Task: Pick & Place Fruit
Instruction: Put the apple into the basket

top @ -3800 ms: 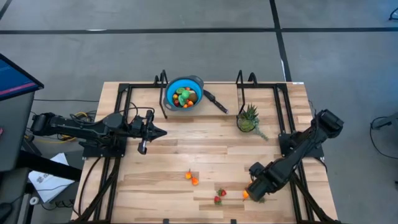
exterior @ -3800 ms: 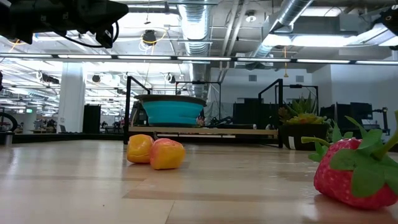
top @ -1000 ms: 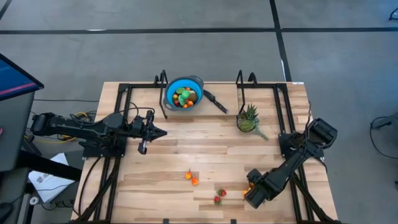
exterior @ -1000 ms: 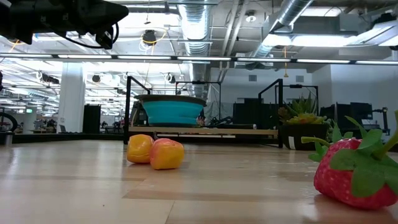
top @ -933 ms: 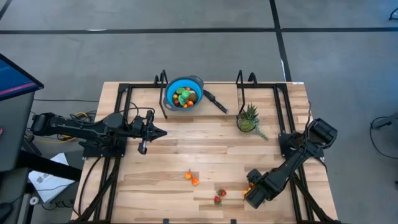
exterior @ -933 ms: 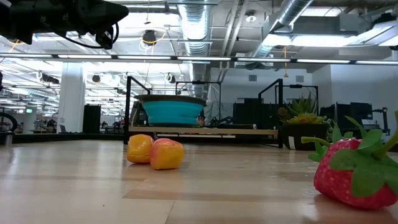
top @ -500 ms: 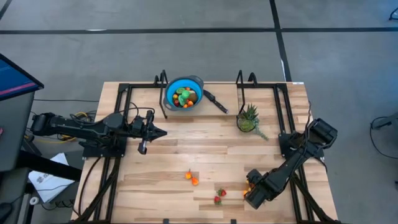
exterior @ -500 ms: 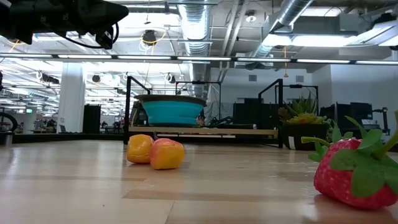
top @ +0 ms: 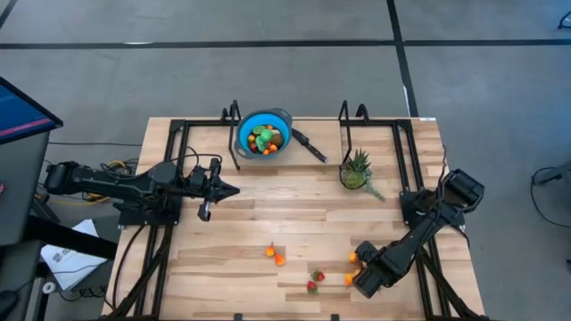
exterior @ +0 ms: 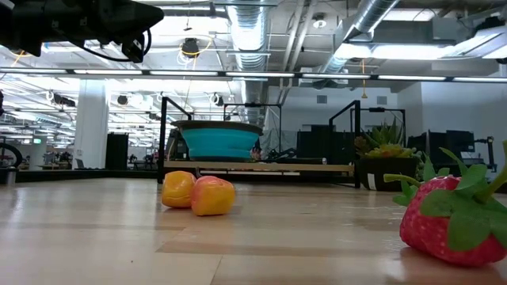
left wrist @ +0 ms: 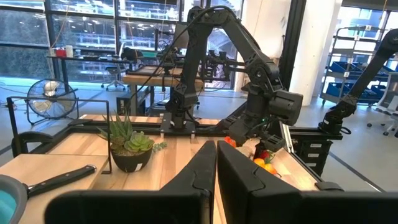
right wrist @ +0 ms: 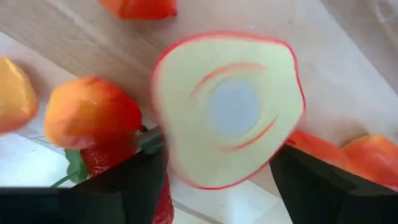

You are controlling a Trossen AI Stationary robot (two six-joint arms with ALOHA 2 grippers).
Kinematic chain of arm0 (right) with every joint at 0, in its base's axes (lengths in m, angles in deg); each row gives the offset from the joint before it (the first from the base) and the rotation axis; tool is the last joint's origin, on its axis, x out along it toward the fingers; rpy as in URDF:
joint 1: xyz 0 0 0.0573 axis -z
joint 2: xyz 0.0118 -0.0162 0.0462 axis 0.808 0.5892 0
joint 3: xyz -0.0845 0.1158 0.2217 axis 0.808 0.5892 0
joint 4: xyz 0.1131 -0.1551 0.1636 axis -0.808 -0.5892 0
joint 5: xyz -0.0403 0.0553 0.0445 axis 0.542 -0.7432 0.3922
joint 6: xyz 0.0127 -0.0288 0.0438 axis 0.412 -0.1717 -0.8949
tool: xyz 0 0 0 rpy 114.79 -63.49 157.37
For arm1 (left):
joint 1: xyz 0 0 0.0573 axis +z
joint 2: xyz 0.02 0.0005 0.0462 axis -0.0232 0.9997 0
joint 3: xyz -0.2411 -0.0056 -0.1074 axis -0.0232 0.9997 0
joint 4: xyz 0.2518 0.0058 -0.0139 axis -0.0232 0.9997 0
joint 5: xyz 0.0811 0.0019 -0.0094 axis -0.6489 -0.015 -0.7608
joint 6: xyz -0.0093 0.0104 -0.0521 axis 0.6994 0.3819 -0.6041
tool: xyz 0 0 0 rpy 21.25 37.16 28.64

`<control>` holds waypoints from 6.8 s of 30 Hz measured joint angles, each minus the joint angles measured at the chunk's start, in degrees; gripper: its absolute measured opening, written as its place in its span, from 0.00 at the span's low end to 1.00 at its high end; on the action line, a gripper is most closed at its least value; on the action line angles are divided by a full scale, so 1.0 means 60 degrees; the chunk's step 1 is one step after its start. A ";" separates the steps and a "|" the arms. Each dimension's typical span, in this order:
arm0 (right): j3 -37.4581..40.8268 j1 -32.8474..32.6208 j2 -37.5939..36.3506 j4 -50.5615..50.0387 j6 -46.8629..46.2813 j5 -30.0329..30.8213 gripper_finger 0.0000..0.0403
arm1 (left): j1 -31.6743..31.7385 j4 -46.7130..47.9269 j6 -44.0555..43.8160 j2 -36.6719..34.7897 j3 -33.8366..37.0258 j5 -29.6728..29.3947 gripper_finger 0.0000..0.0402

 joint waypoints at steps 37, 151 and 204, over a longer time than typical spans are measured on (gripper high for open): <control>-0.0423 0.1411 -0.1529 -0.1120 0.1906 -0.0217 0.70 | 0.0000 0.0004 0.0029 0.0000 0.0000 0.0002 0.02; -0.2535 0.1616 0.0084 -0.4235 0.5839 0.0758 0.14 | -0.0003 0.0016 0.0029 0.0000 0.0000 0.0002 0.02; -0.2532 0.1713 0.0084 -0.5219 0.4790 -0.0134 0.74 | -0.0004 -0.0157 0.0000 0.0000 0.0000 0.0002 0.02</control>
